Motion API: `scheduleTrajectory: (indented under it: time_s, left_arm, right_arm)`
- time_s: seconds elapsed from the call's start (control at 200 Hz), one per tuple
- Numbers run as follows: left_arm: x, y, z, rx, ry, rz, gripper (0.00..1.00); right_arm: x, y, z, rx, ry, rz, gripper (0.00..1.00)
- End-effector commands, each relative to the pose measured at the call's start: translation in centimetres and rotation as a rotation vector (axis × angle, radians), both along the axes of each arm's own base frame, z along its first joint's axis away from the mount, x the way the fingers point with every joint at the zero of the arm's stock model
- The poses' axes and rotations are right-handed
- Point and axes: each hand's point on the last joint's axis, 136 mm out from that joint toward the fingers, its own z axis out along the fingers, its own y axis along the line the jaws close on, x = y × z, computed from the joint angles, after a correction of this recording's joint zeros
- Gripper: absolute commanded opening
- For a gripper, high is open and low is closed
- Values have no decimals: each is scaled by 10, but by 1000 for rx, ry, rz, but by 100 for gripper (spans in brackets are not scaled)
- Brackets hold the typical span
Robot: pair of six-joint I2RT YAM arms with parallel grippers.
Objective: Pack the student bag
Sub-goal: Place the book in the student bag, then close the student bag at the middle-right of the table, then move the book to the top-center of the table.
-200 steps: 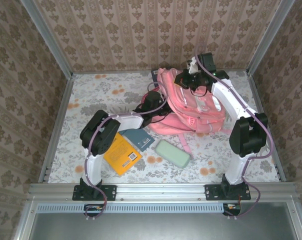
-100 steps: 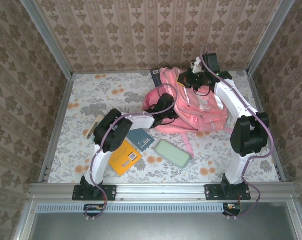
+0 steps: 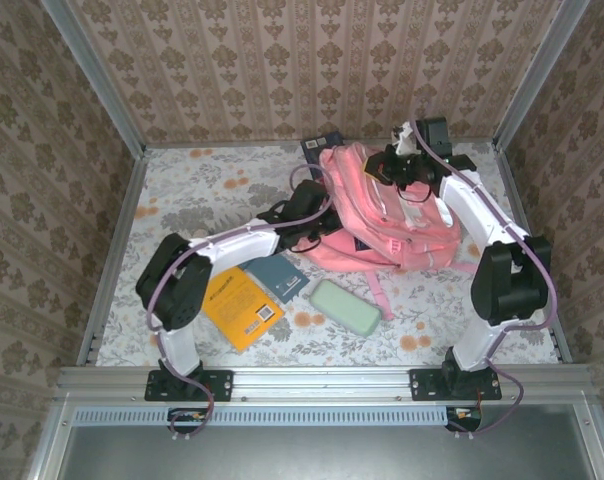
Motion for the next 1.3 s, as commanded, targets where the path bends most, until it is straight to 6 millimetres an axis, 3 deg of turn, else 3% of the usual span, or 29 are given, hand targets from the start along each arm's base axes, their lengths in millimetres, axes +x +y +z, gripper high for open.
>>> scheduleTrajectory:
  time_s: [0.0,0.235,0.405,0.475,0.595,0.7,0.87,0.89,0.945,1.06,1.15,1.255,1.295]
  left_arm:
    - [-1,42,11,104,-26,36,88]
    - [12,90,25,167,-61,92,86]
    - [27,111,28,168,-67,94,86]
    - [33,120,28,186,-65,98,86]
    - [41,133,28,201,-71,100,85]
    - [46,142,23,212,-71,99,84]
    - [46,153,9,223,-39,101,80]
    - [51,164,8,226,-33,127,80]
    - [52,170,5,231,-26,133,80]
    - [53,179,-2,242,-12,140,80]
    - [53,184,-6,236,-1,143,80]
    - [52,187,-6,236,2,138,80]
    - [51,188,-6,238,3,136,80]
  right_arm:
    - [-14,-21,-21,-109,15,-10,0]
    - [-46,-45,-86,-308,134,6,0]
    - [-52,-44,-103,-344,155,25,1]
    - [-53,-40,-108,-350,165,41,6]
    - [-51,-34,-109,-385,163,60,33]
    - [-47,-26,-99,-400,127,70,29]
    - [-32,-5,-77,-479,26,78,38]
    - [-30,-3,-76,-485,18,78,39]
    - [-22,6,-74,-483,-1,84,40]
    - [-4,24,-83,-477,1,90,34]
    - [23,35,-85,-461,-53,46,24]
    - [54,46,-97,-437,-70,-14,0]
    - [66,49,-104,-424,-62,-40,0]
